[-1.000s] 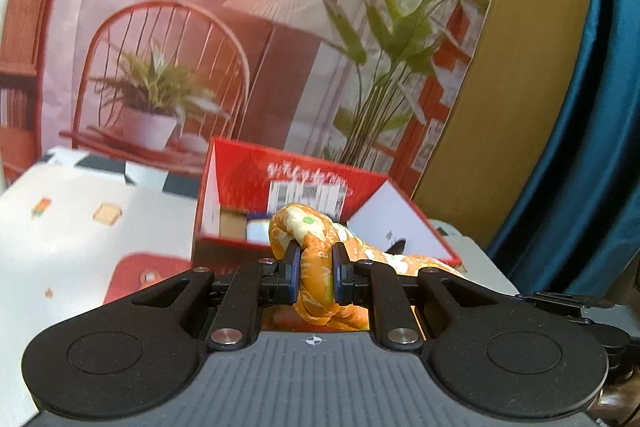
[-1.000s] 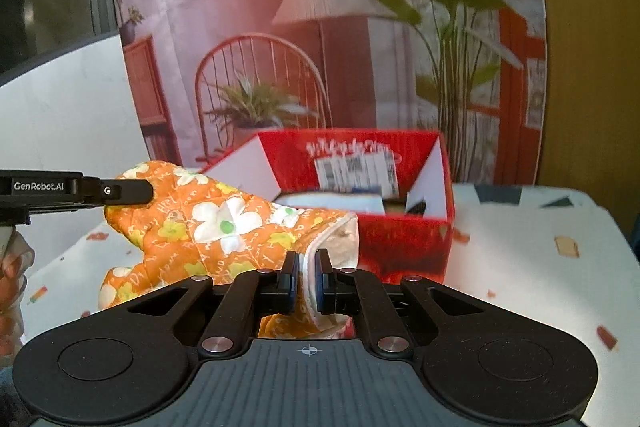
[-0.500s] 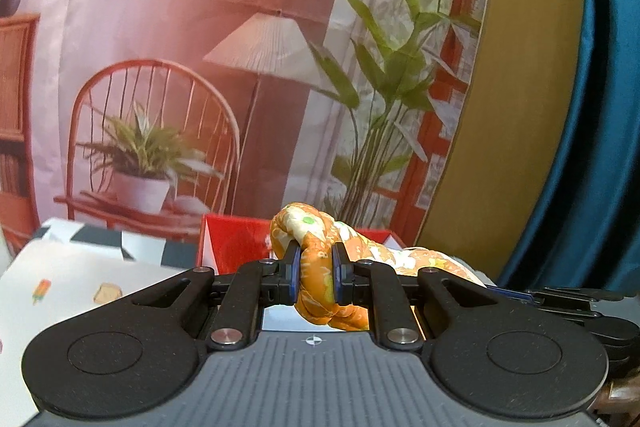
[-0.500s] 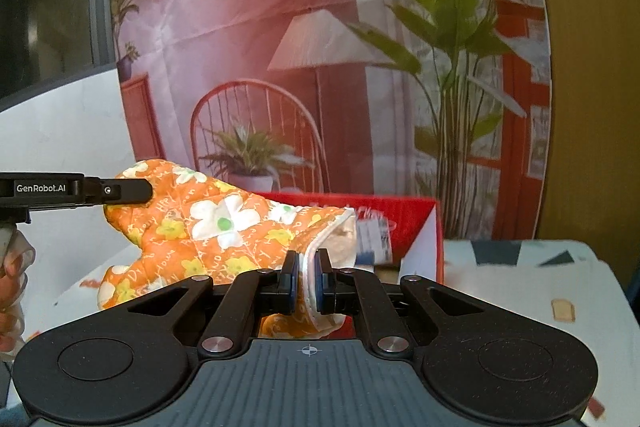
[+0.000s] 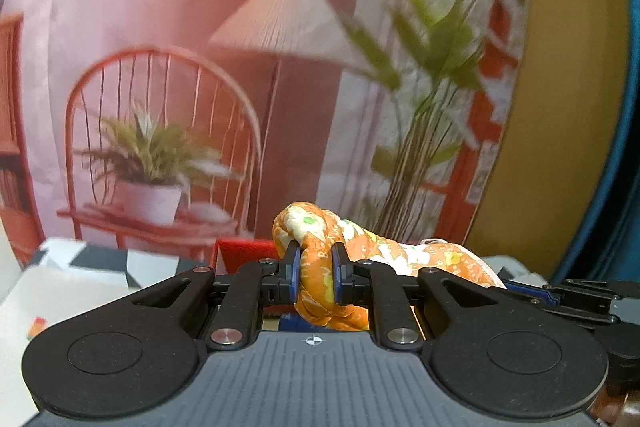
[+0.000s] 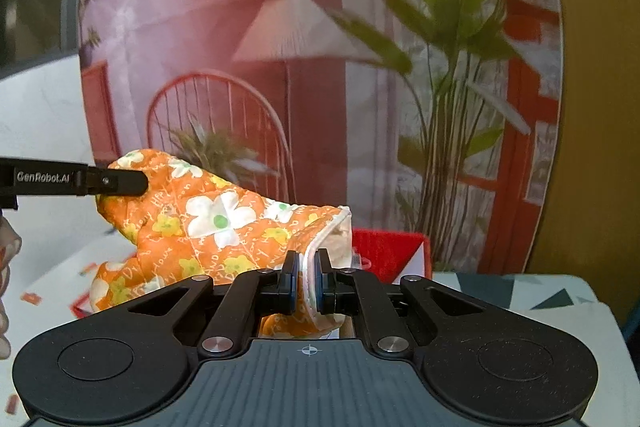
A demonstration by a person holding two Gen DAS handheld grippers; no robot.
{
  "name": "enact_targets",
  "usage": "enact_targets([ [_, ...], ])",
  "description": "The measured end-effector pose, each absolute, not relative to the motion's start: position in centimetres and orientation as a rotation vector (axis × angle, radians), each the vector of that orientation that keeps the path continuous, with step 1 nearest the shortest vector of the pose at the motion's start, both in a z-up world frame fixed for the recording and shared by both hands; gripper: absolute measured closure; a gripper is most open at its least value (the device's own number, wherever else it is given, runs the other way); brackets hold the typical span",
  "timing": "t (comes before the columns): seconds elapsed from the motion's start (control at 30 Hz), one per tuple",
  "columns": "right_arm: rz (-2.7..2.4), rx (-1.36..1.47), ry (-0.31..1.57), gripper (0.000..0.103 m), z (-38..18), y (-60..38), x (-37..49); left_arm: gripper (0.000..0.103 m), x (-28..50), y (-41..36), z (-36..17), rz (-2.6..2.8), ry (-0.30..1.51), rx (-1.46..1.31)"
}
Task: Organize soft objects
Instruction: 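Lift the pillow with both tools into the red box and open them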
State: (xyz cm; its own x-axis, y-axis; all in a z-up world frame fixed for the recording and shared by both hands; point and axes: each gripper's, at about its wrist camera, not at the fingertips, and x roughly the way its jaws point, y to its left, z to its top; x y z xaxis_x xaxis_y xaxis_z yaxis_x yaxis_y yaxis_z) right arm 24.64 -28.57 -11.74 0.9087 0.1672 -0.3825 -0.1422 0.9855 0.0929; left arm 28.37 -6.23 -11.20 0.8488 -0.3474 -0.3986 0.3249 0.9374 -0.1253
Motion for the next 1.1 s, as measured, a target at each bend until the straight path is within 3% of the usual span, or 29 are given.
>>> enact_targets([
  [0.3, 0.148, 0.083, 0.56, 0.095, -16.7, -28.6, 27.4, 0.082, 31.9, -7.2, -15.3, -0.366, 0.603, 0.019],
  [0.33, 0.144, 0.094, 0.573, 0.095, -17.1, -28.7, 27.5, 0.074, 32.2, -7.4, -15.6, -0.364, 0.617, 0.028],
  [0.43, 0.132, 0.127, 0.609, 0.095, -17.8, -29.0, 27.7, 0.038, 32.3, -7.4, -16.0, -0.365, 0.621, 0.038],
  [0.57, 0.118, 0.115, 0.634, 0.091, -18.2, -28.7, 27.8, 0.032, 32.0, -7.4, -15.8, -0.358, 0.614, 0.045],
  [0.7, 0.092, 0.09, 0.629, 0.075, -18.1, -28.2, 27.3, 0.024, 31.2, -7.0, -15.6, -0.352, 0.617, 0.045],
  [0.77, 0.097, 0.079, 0.613, 0.06, -17.7, -27.9, 26.8, 0.019, 30.6, -6.7, -15.4, -0.351, 0.621, 0.039],
  [0.8, 0.096, 0.075, 0.603, 0.04, -17.4, -27.8, 26.6, 0.019, 30.2, -6.6, -15.3, -0.352, 0.621, 0.036],
  [0.83, 0.094, 0.071, 0.581, 0.028, -17.2, -27.6, 26.0, 0.017, 29.7, -6.5, -15.1, -0.354, 0.62, 0.033],
  [0.9, 0.107, 0.064, 0.551, 0.026, -16.5, -27.5, 25.0, 0.015, 28.5, -6.0, -14.8, -0.359, 0.614, 0.028],
  [1.0, 0.112, 0.065, 0.527, 0.012, -15.9, -27.3, 23.3, 0.014, 26.3, -5.3, -14.6, -0.371, 0.605, 0.017],
  [1.1, 0.119, 0.083, 0.495, 0.007, -15.5, -27.3, 21.1, 0.014, 23.8, -4.6, -14.8, -0.383, 0.608, -0.001],
])
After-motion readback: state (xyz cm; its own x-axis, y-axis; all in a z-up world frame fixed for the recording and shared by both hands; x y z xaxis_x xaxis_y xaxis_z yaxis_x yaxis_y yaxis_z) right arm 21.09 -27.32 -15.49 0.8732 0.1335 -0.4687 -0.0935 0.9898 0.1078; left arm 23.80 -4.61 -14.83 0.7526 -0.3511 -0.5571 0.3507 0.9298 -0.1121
